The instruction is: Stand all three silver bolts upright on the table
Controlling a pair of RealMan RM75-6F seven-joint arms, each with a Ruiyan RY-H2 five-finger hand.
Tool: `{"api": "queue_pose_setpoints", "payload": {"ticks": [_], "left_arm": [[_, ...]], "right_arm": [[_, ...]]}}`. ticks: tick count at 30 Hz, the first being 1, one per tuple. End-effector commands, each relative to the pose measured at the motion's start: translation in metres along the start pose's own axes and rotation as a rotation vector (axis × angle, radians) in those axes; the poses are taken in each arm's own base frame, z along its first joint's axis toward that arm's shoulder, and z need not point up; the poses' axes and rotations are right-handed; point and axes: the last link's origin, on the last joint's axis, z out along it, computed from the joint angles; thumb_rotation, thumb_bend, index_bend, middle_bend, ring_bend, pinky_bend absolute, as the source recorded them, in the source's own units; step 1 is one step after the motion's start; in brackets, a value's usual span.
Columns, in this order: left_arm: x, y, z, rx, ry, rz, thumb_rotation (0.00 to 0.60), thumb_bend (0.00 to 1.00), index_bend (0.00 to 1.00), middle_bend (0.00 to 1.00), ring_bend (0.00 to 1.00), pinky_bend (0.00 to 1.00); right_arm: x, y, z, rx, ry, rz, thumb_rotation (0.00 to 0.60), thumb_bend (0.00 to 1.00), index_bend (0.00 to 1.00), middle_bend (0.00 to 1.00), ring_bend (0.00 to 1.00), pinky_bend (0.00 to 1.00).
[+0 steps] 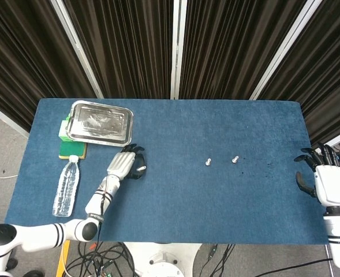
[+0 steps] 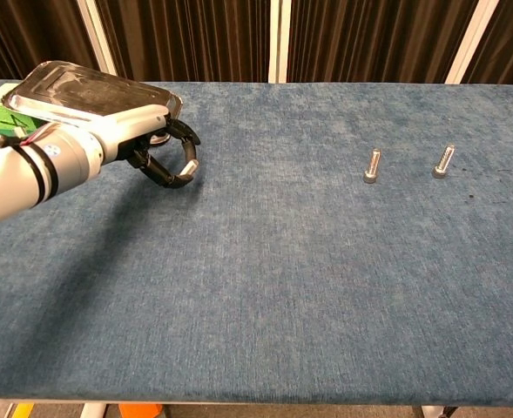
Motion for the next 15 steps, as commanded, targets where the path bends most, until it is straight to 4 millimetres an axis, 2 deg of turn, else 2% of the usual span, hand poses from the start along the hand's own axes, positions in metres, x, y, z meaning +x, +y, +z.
{"api": "queue_pose_setpoints", "payload": {"ticks": [1, 15], "left_arm": [[-0.005, -0.008, 0.000, -0.004, 0.009, -0.037, 0.600, 0.38, 0.54, 0.16, 0.02, 0.00], [-0.014, -0.024, -0.003, -0.036, 0.062, -0.067, 0.600, 0.37, 0.53, 0.16, 0.02, 0.00]], "right_arm": [[0.000, 0.000, 0.000, 0.000, 0.001, -0.001, 0.600, 0.38, 0.37, 0.22, 0.00, 0.00], [0.000, 0.000, -0.001, -0.002, 0.002, 0.000, 0.600, 0.38, 0.37, 0.22, 0.00, 0.00]]}}
